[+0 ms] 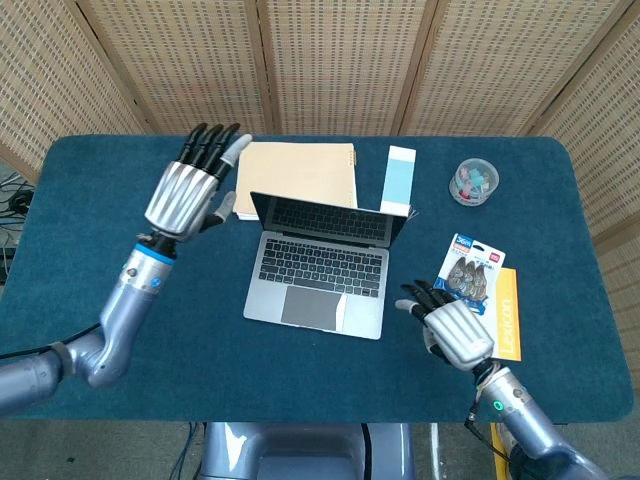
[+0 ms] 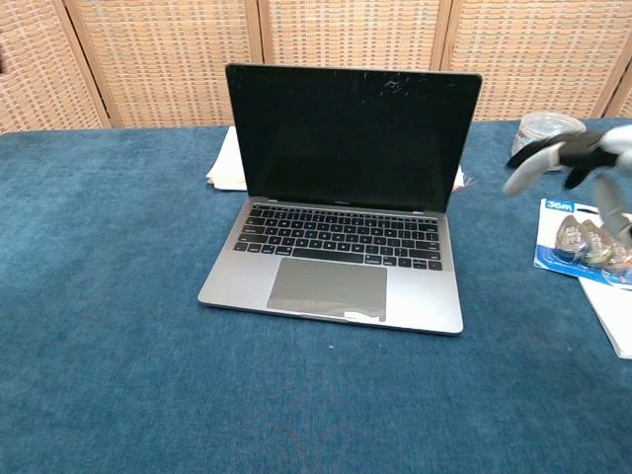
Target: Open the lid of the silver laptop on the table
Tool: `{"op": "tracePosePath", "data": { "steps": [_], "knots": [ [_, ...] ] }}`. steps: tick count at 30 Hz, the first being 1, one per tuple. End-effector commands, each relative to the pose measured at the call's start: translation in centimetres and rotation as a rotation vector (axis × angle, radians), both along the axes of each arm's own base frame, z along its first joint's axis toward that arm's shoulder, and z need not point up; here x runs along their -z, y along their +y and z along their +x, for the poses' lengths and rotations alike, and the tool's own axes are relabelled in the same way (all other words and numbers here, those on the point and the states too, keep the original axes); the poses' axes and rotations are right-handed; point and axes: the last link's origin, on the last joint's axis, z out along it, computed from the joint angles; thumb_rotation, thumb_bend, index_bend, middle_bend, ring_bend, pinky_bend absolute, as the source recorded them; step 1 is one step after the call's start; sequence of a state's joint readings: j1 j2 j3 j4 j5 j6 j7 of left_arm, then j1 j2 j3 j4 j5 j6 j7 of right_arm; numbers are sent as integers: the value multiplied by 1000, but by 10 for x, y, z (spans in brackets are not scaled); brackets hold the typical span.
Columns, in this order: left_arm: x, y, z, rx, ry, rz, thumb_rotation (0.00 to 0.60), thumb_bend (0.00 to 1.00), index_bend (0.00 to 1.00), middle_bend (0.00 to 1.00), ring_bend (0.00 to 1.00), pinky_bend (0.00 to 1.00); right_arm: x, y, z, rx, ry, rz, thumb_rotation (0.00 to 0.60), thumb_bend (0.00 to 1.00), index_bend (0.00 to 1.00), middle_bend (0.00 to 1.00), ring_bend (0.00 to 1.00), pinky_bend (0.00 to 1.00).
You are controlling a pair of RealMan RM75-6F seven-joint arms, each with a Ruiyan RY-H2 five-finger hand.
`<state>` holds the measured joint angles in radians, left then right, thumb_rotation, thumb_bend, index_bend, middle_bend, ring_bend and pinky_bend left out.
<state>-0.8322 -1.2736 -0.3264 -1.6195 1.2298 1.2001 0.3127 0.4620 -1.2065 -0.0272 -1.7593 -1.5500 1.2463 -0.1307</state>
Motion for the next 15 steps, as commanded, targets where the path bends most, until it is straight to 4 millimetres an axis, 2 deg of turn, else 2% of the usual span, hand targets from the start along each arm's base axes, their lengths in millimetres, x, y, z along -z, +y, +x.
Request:
{"op": "tracePosePath", "data": {
  "steps": [1,2,4,5,7,8,10,15],
  "knots": [
    [-25,-32,-34,-33,-75,1,600,184,0,0,0,0,-39,17,-29,46,-87,-118,600,582,232,89,43,223],
    [-29,-39,-44,-51,-92,4,600,118,0,0,0,0,-45,21,-36,61,-100,-148,600,459,220,67,26,197],
    [-36,-54,-64,-94,-122,9,600,8,0,0,0,0,-56,28,-51,91,-116,-209,600,145,155,12,0,78],
    [-38,-60,-70,-112,-133,9,600,1,0,0,0,0,-59,30,-56,103,-120,-231,600,68,122,2,0,38],
    [-41,-73,-87,-164,-148,5,600,0,0,0,0,0,-65,36,-67,134,-124,-275,600,3,61,0,0,1],
    [-45,-88,-103,-217,-163,1,600,0,0,0,0,0,-70,43,-78,168,-126,-315,600,0,45,0,0,0],
    [-49,-107,-120,-271,-179,-2,600,0,0,0,0,0,-75,51,-89,202,-130,-362,600,0,22,0,0,0],
    [-48,-165,-160,-402,-175,-34,600,0,0,0,0,0,-82,75,-106,255,-172,-427,600,0,5,0,0,0]
  ]
}}
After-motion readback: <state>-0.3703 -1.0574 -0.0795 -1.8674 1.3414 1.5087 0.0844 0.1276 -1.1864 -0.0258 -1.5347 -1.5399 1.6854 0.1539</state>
